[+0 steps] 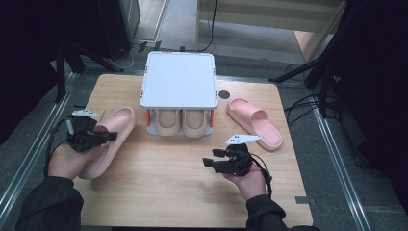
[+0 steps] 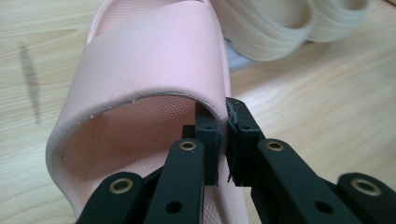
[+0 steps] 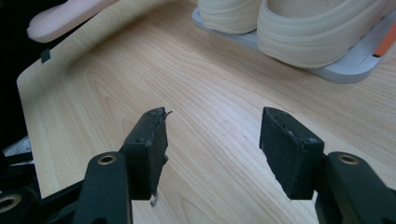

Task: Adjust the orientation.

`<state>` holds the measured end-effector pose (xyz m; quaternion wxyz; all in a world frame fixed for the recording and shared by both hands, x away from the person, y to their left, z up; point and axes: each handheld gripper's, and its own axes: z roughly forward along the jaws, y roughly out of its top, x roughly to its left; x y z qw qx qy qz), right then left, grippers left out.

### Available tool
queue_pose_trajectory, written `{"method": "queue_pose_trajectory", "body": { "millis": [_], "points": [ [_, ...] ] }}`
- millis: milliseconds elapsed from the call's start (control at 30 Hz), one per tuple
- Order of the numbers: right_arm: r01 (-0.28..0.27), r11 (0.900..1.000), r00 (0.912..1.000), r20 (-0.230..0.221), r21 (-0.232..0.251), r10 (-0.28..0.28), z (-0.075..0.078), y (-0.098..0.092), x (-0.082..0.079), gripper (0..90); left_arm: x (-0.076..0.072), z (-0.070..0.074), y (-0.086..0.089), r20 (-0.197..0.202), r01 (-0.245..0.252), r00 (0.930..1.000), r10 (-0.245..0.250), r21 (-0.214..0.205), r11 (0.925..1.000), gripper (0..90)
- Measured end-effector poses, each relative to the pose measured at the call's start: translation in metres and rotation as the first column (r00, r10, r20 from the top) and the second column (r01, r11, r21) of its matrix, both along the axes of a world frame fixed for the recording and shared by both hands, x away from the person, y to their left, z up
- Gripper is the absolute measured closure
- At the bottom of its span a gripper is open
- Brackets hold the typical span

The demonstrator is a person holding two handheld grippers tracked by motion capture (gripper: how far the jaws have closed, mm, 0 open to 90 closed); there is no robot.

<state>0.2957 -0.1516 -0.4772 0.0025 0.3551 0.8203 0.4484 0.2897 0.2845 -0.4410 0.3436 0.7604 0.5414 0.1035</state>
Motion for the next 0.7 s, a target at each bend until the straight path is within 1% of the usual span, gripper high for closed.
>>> {"method": "queue_pose_trajectory", "body": {
  "millis": [67, 133, 200, 233, 300, 367, 433, 533, 567, 600, 667, 700],
  "points": [
    [-0.002, 1.0000, 1.0000, -0.002, -0.003, 0.002, 0.000, 0.001, 0.001, 42.1, -0.006, 0.001, -0.006, 0.006, 0.025, 0.9997, -0.025, -0.003, 0.9997, 84.3],
    [-0.002, 1.0000, 1.0000, -0.006, 0.000, 0.002, 0.000, 0.003, 0.001, 42.8, -0.012, 0.002, -0.014, 0.017, 0.063, 0.9979, -0.063, -0.003, 0.9980, 84.3],
    [-0.005, 1.0000, 0.9999, -0.016, 0.005, 0.005, -0.001, 0.003, 0.001, 42.9, -0.017, 0.004, -0.020, 0.028, 0.098, 0.9948, -0.098, 0.007, 0.9952, 84.2],
    [-0.006, 1.0000, 0.9999, -0.015, 0.005, 0.006, -0.001, 0.004, 0.001, 42.8, -0.019, 0.005, -0.024, 0.030, 0.121, 0.9922, -0.121, 0.011, 0.9926, 84.2],
    [-0.006, 0.9999, 0.9999, -0.014, 0.009, 0.006, 0.000, 0.003, 0.001, 42.8, -0.023, 0.007, -0.030, 0.031, 0.149, 0.9883, -0.149, 0.019, 0.9887, 84.2],
    [-0.004, 1.0000, 0.9999, -0.016, 0.007, 0.004, 0.000, 0.003, 0.001, 42.7, -0.026, 0.007, -0.036, 0.033, 0.162, 0.9861, -0.163, 0.022, 0.9865, 84.2],
    [-0.002, 1.0000, 0.9999, -0.014, 0.007, 0.002, 0.000, 0.003, 0.001, 42.8, -0.029, 0.006, -0.043, 0.029, 0.185, 0.9822, -0.186, 0.018, 0.9826, 84.2],
    [-0.004, 1.0000, 0.9999, -0.016, 0.007, 0.004, 0.000, 0.003, 0.001, 42.7, -0.034, 0.005, -0.056, 0.020, 0.234, 0.9719, -0.235, 0.021, 0.9719, 84.1],
    [-0.006, 1.0000, 0.9999, -0.012, 0.006, 0.006, -0.001, 0.004, 0.001, 42.9, -0.035, 0.005, -0.059, 0.022, 0.243, 0.9697, -0.243, 0.022, 0.9698, 84.1],
    [-0.007, 1.0000, 0.9999, -0.012, 0.006, 0.007, -0.001, 0.004, 0.001, 43.2, -0.036, 0.003, -0.064, 0.018, 0.261, 0.9650, -0.262, 0.018, 0.9651, 84.1],
    [-0.009, 0.9999, 0.9999, -0.014, 0.006, 0.009, -0.001, 0.005, 0.000, 43.4, -0.037, 0.002, -0.071, 0.014, 0.278, 0.9603, -0.279, 0.017, 0.9603, 84.1],
    [-0.010, 0.9999, 0.9999, -0.014, 0.006, 0.010, -0.001, 0.005, 0.000, 43.4, -0.038, 0.000, -0.077, 0.011, 0.290, 0.9569, -0.290, 0.023, 0.9568, 84.0]
  ]
}}
